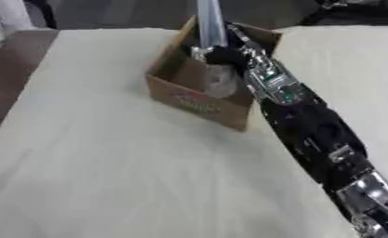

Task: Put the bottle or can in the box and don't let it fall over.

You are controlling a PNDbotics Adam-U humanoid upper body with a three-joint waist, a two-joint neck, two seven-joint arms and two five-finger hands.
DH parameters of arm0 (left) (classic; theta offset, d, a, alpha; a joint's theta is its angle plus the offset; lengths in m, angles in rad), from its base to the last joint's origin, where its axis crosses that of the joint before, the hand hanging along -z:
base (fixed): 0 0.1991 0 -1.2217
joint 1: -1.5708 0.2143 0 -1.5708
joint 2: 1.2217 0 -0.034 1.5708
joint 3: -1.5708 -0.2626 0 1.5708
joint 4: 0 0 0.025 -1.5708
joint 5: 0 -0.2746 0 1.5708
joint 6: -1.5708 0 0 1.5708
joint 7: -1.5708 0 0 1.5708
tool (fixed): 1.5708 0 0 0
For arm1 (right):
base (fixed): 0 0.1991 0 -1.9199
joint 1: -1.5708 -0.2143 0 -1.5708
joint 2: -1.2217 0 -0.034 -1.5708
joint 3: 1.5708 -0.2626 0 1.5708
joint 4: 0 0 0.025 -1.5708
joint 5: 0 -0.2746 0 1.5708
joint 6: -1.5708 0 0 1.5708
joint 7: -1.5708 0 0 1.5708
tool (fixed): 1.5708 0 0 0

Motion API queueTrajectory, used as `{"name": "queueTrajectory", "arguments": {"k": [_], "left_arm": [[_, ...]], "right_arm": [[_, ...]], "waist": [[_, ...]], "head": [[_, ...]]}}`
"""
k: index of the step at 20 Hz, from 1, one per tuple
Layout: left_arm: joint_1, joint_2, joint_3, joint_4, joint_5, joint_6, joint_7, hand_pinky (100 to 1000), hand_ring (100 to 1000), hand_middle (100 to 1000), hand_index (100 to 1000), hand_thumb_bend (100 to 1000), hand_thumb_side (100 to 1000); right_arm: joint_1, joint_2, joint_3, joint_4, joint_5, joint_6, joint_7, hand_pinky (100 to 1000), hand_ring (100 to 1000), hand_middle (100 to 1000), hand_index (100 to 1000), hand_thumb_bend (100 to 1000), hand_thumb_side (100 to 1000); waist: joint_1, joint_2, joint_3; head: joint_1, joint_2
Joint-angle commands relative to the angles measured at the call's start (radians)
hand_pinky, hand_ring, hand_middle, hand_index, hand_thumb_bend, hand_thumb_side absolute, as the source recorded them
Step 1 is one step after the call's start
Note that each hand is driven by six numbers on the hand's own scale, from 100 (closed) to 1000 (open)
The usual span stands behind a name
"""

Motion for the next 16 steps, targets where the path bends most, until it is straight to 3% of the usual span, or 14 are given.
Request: {"name": "queueTrajectory", "arguments": {"k": [1, 9, 16], "left_arm": [[-0.005, 0.021, 0.012, -0.008, 0.001, -0.004, -0.002, 834, 732, 700, 787, 864, 144], [0.003, 0.025, 0.016, -0.005, 0.000, -0.006, -0.002, 834, 732, 700, 788, 862, 145], [0.018, 0.033, 0.022, -0.002, -0.004, -0.008, 0.001, 834, 732, 699, 788, 860, 142]], "right_arm": [[-0.023, -0.012, 0.003, -0.050, 0.039, -0.010, 0.022, 1000, 845, 664, 927, 675, 100], [-0.009, -0.036, 0.005, -0.108, 0.076, 0.046, -0.002, 1000, 853, 687, 943, 670, 100], [0.029, -0.101, 0.001, -0.194, 0.011, 0.087, -0.024, 1000, 854, 693, 947, 663, 100]], "waist": [[0.003, -0.020, -0.002], [0.004, -0.033, -0.017], [0.004, -0.051, -0.040]], "head": [[0.006, -0.006], [0.018, 0.001], [0.037, 0.009]]}}
